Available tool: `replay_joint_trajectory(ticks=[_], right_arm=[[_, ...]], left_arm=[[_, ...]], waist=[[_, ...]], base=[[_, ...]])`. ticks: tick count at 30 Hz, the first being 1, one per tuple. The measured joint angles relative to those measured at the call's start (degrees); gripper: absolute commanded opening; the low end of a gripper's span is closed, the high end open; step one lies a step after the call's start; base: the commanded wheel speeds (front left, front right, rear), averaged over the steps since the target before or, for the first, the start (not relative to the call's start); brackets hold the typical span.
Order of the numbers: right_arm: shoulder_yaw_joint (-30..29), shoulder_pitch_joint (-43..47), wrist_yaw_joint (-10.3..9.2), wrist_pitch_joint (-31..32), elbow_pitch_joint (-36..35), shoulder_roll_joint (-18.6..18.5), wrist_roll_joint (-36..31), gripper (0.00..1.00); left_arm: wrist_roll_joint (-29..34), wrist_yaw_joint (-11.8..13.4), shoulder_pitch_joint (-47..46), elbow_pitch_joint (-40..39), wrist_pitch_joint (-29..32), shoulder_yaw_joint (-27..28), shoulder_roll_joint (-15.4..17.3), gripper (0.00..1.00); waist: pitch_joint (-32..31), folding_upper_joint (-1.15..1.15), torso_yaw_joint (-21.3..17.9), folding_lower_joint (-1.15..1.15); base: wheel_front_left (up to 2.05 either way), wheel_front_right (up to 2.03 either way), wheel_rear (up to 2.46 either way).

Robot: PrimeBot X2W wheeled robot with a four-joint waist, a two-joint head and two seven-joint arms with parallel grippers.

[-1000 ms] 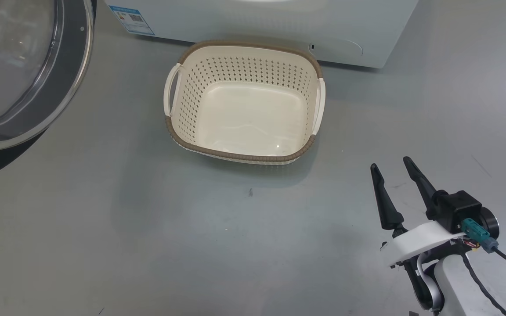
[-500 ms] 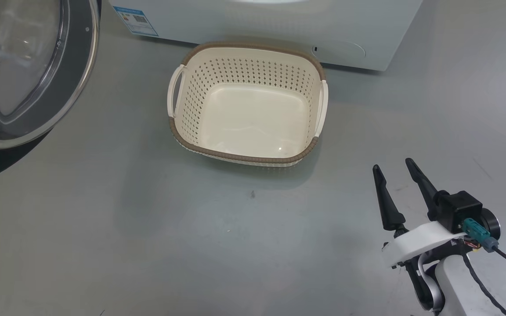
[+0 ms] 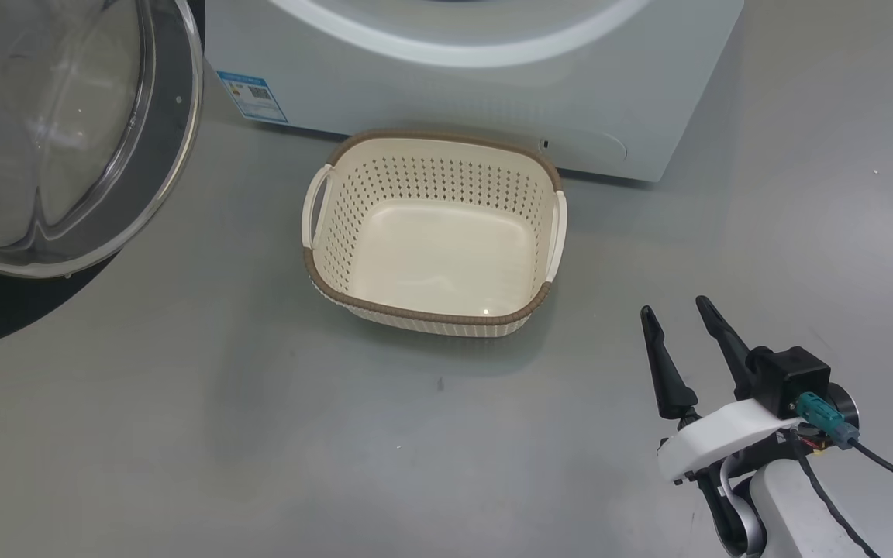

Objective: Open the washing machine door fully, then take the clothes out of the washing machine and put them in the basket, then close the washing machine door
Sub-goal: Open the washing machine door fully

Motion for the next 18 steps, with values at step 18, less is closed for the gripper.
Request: replay_joint_trajectory(ticks=[18], right_arm=[[-2.32, 0.74, -0.05, -0.16, 3.28, 1.70, 1.64, 1.00]], left_arm=[[2.80, -1.74, 8.65, -3.63, -0.53, -4.85, -3.07, 0.00]], waist=[[-10.91, 0.00, -4.19, 0.00]], base=[[0.00, 0.00, 0.00]])
